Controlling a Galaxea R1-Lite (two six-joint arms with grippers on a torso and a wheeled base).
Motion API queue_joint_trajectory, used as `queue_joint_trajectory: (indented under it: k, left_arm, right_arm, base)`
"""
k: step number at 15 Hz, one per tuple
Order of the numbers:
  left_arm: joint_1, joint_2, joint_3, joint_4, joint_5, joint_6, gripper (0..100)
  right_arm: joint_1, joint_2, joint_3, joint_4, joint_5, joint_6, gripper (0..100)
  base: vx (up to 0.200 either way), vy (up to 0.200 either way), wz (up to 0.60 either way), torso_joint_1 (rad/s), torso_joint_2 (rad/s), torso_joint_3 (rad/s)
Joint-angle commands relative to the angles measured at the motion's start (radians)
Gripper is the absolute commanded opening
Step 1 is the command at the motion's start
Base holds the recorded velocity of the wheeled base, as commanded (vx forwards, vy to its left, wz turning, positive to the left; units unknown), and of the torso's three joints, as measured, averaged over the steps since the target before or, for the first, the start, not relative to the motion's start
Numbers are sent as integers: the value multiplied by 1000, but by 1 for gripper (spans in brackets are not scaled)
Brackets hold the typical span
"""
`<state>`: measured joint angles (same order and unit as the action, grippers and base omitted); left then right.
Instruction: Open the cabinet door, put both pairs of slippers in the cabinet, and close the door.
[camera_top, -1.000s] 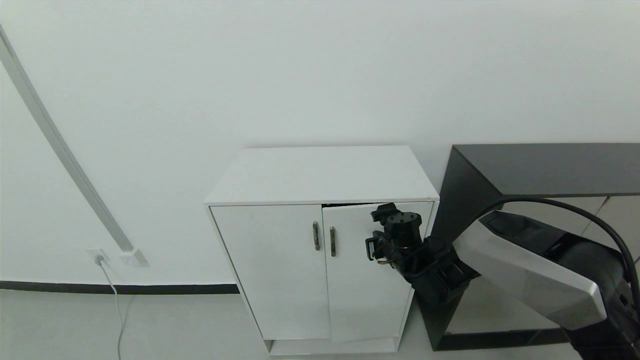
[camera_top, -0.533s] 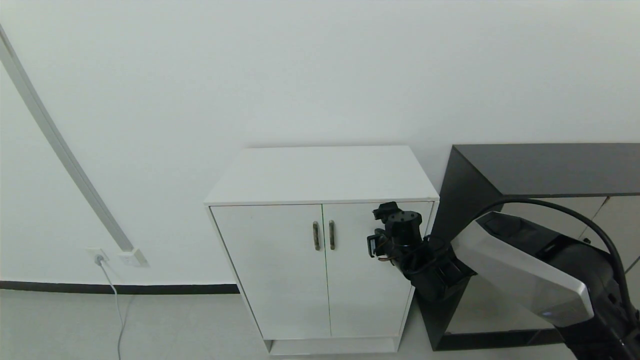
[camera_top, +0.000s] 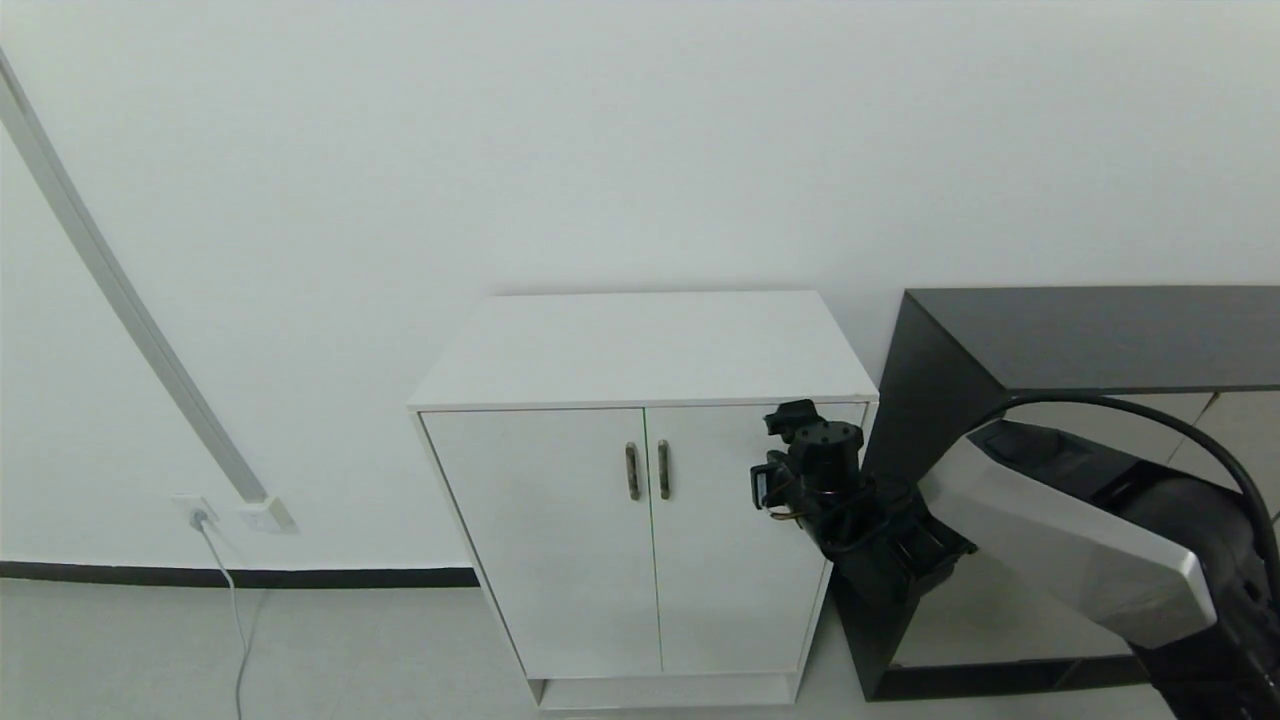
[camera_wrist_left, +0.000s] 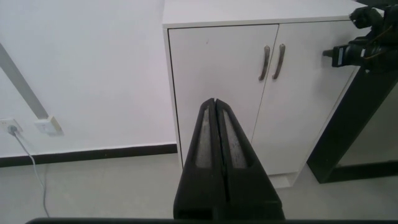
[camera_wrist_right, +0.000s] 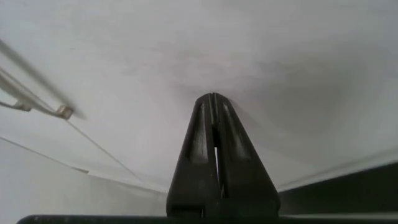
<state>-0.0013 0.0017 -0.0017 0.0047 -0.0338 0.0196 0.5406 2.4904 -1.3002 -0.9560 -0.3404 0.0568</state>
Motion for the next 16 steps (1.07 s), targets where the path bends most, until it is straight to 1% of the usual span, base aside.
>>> queue_joint_trajectory:
  k: [1,4,7,11,12,13,14,16]
  left_arm:
    - [0,0,0,0,0,0,0]
    - [0,0,0,0,0,0,0]
    - [0,0,0,0,0,0,0]
    - [0,0,0,0,0,0,0]
    - [0,0,0,0,0,0,0]
    - [0,0,0,0,0,0,0]
    - [0,0,0,0,0,0,0]
    - [1,0,0,0,0,0,0]
  right_arm:
    - [-14,-102,113,-29,-8,0,0]
    - [-77,-245,280,-73,-11,0,0]
    - [-137,-387,478,-138,-84,-9,0]
    - [-283,-574,766,-257,-95,-37,0]
    - [-297,-593,791,-264,-95,-37,0]
    - [-352,-674,900,-282,-95,-35,0]
    - [-386,-729,983,-299,-91,-34,0]
    - [-458,-838,1116,-337,-80,-35,0]
  base:
    - [0,0,0,0,0,0]
    - [0,0,0,0,0,0]
    - [0,0,0,0,0,0]
    - [0,0,0,0,0,0]
    - [0,0,0,0,0,0]
    - [0,0,0,0,0,0]
    - [0,0,0,0,0,0]
    - [0,0,0,0,0,0]
